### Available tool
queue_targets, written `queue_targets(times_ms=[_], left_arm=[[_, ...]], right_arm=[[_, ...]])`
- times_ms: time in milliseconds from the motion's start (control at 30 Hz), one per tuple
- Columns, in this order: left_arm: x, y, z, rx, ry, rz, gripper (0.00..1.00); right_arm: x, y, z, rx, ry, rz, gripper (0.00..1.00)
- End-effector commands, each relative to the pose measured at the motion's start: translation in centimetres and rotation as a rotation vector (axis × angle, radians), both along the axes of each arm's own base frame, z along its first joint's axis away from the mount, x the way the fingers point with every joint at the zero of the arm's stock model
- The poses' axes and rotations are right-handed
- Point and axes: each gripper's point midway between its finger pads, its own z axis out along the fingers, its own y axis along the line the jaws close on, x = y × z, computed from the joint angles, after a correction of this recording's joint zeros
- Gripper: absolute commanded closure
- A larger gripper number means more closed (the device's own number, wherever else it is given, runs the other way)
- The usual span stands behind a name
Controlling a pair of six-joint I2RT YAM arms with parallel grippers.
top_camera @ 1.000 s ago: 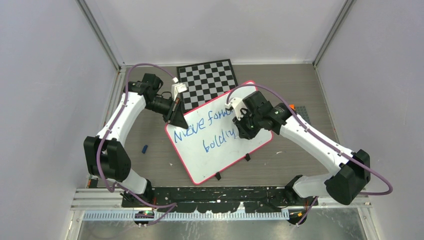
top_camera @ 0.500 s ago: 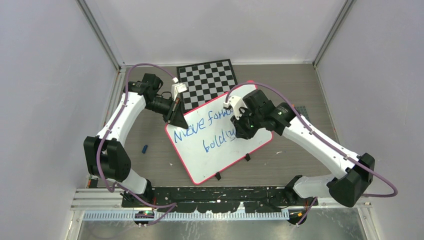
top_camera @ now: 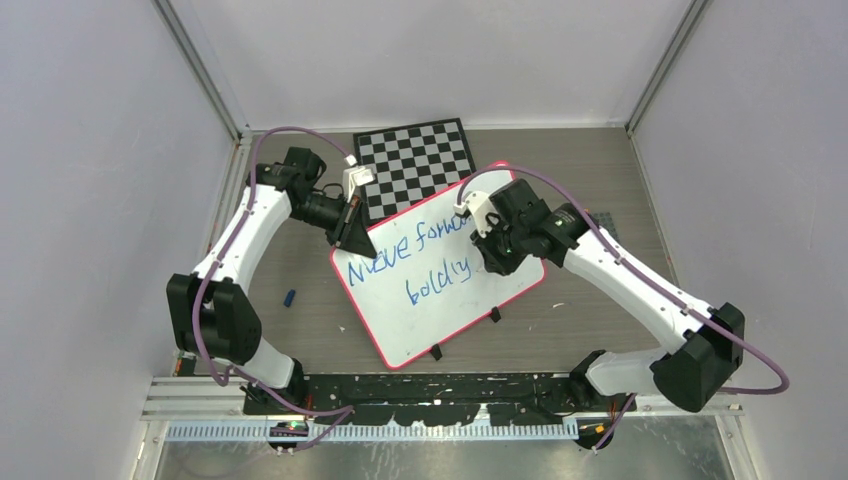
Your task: Write a sentence on the whiteboard
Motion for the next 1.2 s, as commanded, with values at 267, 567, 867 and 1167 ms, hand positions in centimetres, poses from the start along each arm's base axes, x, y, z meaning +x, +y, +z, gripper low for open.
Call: queue_targets(times_ms=[267,567,867,1167], left_arm=[[1.1,1.0,-1.6,0.091,-0.141,-0.022,1.0],[1.6,1.2,-0.3,0.113,-0.162,-0.001,0.67],[2.9,1.9,4.3,0.11,-0.26,0.072,0.37],[7.9,8.9,11.6,0.11,-0.406,0.393,0.09]], right_arm=[[0.8,0.3,1.1,0.004,-0.024,0.004,1.0],[-0.6,2.1,6.6,0.153,-0.032,0.062,1.0],[2.7,2.2,10.7,0.265,-0.074,-0.073,1.0],[7.0,0.2,13.8,0.457,-0.046,-0.212,1.0]])
